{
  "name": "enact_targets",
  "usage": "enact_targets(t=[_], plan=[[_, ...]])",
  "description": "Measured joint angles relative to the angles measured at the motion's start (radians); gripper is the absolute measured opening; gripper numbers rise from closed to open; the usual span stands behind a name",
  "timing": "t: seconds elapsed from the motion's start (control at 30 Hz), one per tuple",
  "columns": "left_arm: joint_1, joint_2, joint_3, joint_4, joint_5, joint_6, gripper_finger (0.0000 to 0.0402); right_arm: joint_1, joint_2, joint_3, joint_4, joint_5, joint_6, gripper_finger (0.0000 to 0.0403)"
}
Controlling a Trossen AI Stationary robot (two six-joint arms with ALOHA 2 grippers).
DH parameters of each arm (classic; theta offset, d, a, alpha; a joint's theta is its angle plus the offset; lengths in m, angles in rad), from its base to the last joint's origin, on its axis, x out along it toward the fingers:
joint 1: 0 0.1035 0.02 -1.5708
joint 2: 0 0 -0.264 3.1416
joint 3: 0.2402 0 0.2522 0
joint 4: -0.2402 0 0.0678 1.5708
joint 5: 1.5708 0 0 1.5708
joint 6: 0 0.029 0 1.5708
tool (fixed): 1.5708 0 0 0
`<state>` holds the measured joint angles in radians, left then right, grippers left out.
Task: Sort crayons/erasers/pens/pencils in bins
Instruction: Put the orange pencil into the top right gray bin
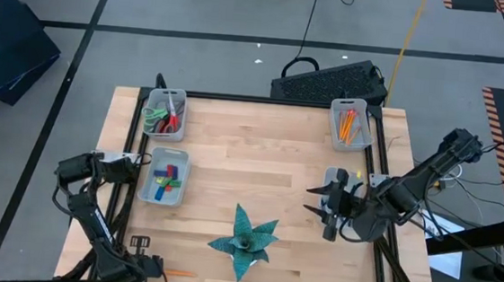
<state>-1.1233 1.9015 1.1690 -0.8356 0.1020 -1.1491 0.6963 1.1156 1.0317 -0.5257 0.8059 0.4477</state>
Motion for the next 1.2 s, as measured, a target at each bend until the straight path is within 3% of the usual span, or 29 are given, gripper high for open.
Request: enact_targets(t=[0.2, 0.33, 0.43, 0.63, 0.77, 0.87, 0.97, 1.07, 1.13, 1.2], plan=[[0.005, -0.013, 0.012, -0.014, 0.016, -0.013, 0.0018, 0.04, 0.0, 0.0, -0.067, 0.0, 0.064, 0.0185], [0.026, -0.073, 0.065, -0.1, -0.057, -0.036, 0.0012, 0.069, 0.0, 0.0, -0.092, 0.0, 0.082, 0.0185], [0.042, -0.144, 0.112, -0.158, -0.201, -0.039, 0.0013, 0.073, 0.0, 0.0, -0.103, 0.0, 0.102, 0.0185], [0.111, -0.319, 0.15, -0.204, -0.687, 0.08, 0.0014, 0.048, 0.0, -0.097, -0.018, 0.003, 0.198, 0.02], [0.23, -0.425, 0.148, -0.37, -0.751, 0.169, 0.0013, 0.022, 0.0, -0.207, 0.136, 0.003, 0.177, 0.0237], [0.33, -0.502, 0.148, -0.443, -0.903, 0.275, 0.0017, -0.01, 0.0, -0.261, 0.305, 0.003, 0.077, 0.0265], [0.462, -0.568, 0.148, -0.34, -1.007, 0.499, 0.0015, -0.056, 0.0, -0.276, 0.521, 0.003, -0.096, 0.0285], [0.612, -0.578, 0.148, -0.117, -1.009, 0.775, 0.0012, -0.097, 0.0, -0.277, 0.807, 0.0, -0.354, 0.0292], [0.695, -0.571, 0.148, 0.074, -0.933, 0.954, 0.0012, -0.124, 0.007, -0.277, 0.993, -0.015, -0.529, 0.0292], [0.778, -0.542, 0.149, 0.295, -0.793, 1.124, 0.0014, -0.142, 0.018, -0.276, 1.131, -0.025, -0.647, 0.029]])
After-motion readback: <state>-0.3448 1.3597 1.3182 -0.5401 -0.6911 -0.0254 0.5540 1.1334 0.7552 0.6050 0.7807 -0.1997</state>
